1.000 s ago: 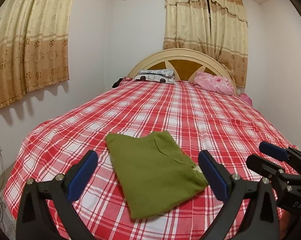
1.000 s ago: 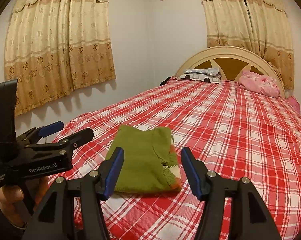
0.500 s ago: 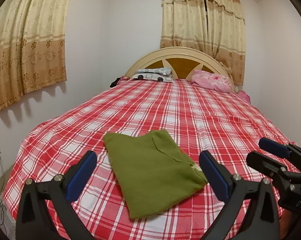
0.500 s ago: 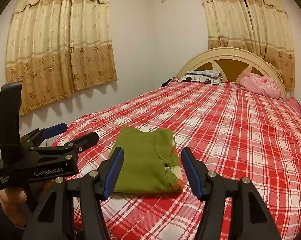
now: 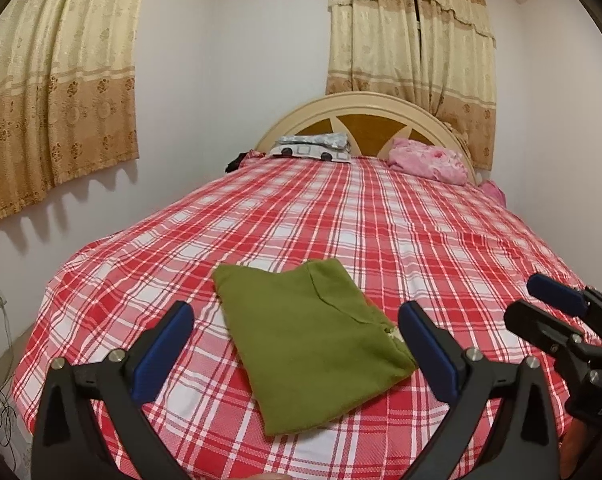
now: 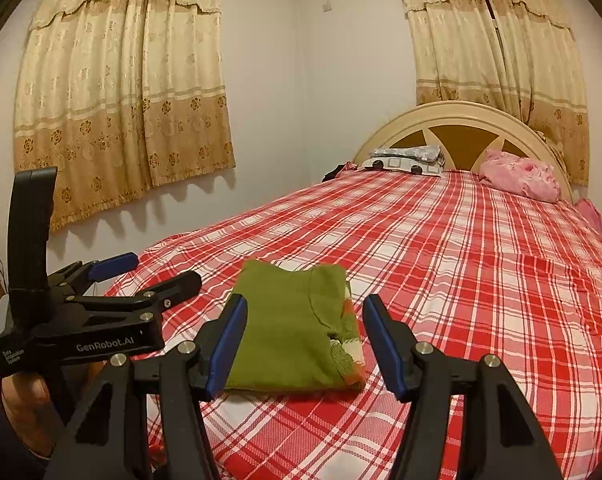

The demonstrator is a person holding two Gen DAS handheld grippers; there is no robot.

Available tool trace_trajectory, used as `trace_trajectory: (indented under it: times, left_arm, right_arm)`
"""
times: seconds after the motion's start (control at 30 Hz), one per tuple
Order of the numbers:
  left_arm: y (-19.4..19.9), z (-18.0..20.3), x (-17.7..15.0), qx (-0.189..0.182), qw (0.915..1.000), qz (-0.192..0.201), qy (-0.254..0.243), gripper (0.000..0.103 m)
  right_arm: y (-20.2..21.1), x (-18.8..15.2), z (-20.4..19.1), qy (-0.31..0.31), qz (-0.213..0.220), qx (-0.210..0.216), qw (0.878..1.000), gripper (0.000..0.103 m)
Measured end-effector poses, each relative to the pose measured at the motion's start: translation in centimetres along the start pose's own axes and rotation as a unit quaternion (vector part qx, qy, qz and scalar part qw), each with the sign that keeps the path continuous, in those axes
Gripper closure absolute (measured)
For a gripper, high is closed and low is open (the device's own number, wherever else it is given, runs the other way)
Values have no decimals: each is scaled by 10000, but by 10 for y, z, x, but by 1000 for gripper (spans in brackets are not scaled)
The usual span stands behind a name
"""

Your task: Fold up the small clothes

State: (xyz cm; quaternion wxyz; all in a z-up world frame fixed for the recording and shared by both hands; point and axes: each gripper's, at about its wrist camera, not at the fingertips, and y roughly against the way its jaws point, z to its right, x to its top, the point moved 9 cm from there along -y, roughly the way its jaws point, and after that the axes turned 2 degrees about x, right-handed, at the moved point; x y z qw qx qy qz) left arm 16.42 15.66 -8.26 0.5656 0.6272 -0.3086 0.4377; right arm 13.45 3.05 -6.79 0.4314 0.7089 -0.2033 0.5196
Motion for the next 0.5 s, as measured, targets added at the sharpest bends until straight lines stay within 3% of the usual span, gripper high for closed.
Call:
trace_trajectory:
  times: [0.5]
  left_arm:
    - [3, -3, 4, 56, 9997, 226, -120, 0]
  right_arm:
    - [0, 3, -7, 43, 11, 42, 10000, 42]
